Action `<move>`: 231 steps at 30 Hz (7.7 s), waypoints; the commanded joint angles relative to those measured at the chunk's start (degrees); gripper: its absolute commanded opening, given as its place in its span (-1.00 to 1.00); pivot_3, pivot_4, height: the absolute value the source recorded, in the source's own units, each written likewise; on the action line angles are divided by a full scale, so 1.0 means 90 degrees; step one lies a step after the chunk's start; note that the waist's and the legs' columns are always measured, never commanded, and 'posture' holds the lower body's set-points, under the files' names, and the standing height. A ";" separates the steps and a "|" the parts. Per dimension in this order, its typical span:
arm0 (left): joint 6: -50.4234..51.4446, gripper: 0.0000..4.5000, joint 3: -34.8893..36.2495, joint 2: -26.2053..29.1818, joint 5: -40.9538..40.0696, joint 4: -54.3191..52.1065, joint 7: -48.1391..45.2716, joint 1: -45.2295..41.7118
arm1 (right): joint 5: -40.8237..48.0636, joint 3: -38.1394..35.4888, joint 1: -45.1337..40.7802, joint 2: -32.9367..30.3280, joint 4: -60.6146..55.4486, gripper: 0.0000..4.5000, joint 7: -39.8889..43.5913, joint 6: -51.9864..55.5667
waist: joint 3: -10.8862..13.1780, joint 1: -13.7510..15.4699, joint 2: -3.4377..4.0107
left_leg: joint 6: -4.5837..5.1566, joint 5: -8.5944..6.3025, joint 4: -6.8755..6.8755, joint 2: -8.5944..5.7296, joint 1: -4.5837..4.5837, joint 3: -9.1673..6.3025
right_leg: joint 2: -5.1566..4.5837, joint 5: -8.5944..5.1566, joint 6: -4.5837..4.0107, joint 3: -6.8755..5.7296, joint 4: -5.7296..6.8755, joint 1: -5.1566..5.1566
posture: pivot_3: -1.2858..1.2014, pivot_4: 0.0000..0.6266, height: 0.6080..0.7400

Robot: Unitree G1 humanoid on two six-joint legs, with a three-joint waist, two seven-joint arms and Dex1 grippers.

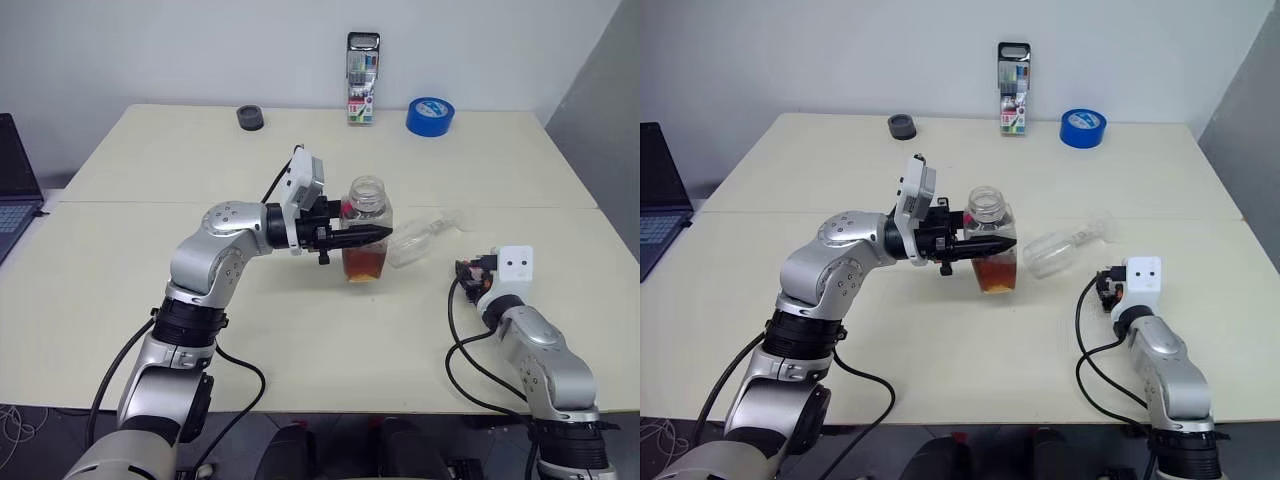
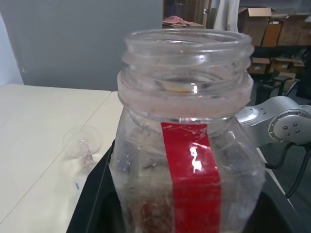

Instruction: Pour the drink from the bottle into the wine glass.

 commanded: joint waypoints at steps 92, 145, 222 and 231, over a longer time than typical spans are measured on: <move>-0.0302 0.99 0.1080 -0.0847 0.2195 -0.2052 0.5399 0.4085 | 0.3977 -0.0478 -0.0468 -0.3181 -0.3393 1.00 0.1998 0.1577 | -0.0006 0.0161 -0.0020 | 0.0022 -0.0013 0.0002 0.0001 -0.0007 -0.0010 | -0.0011 0.0001 0.0001 -0.0014 -0.0016 0.0012 | 0.03 -0.52 1.00; -0.0240 1.00 0.0110 0.0603 0.1013 -0.1990 0.2224 0.2754 | -0.7114 0.4754 -0.5906 -0.2111 0.9116 -0.85 -0.0611 -0.7724 | -0.0003 -0.0046 -0.0010 | -0.0003 0.0004 0.0002 0.0005 0.0027 0.0044 | -0.0005 0.0005 0.0000 0.0031 0.0005 0.0009 | 0.03 -0.52 1.00; -0.1945 1.00 0.1490 -0.0850 0.1757 -0.1662 0.5273 0.4075 | 0.1546 0.0470 -0.0823 -0.1532 -0.2069 0.99 0.4193 0.0329 | -0.0011 -0.0004 0.0012 | 0.0029 -0.0014 -0.0013 0.0009 0.0017 -0.0003 | -0.0006 0.0009 -0.0002 -0.0012 0.0000 0.0012 | 0.03 -0.52 1.00; -0.0782 1.00 0.1460 -0.0890 0.1829 -0.2243 0.5928 0.3148 | 0.3601 -0.0161 -0.1476 -0.2242 -0.2963 0.99 0.3806 0.1879 | -0.0011 0.0007 0.0000 | 0.0029 -0.0014 -0.0009 0.0005 0.0012 -0.0009 | -0.0006 0.0009 -0.0002 -0.0017 -0.0004 0.0016 | 0.03 -0.52 1.00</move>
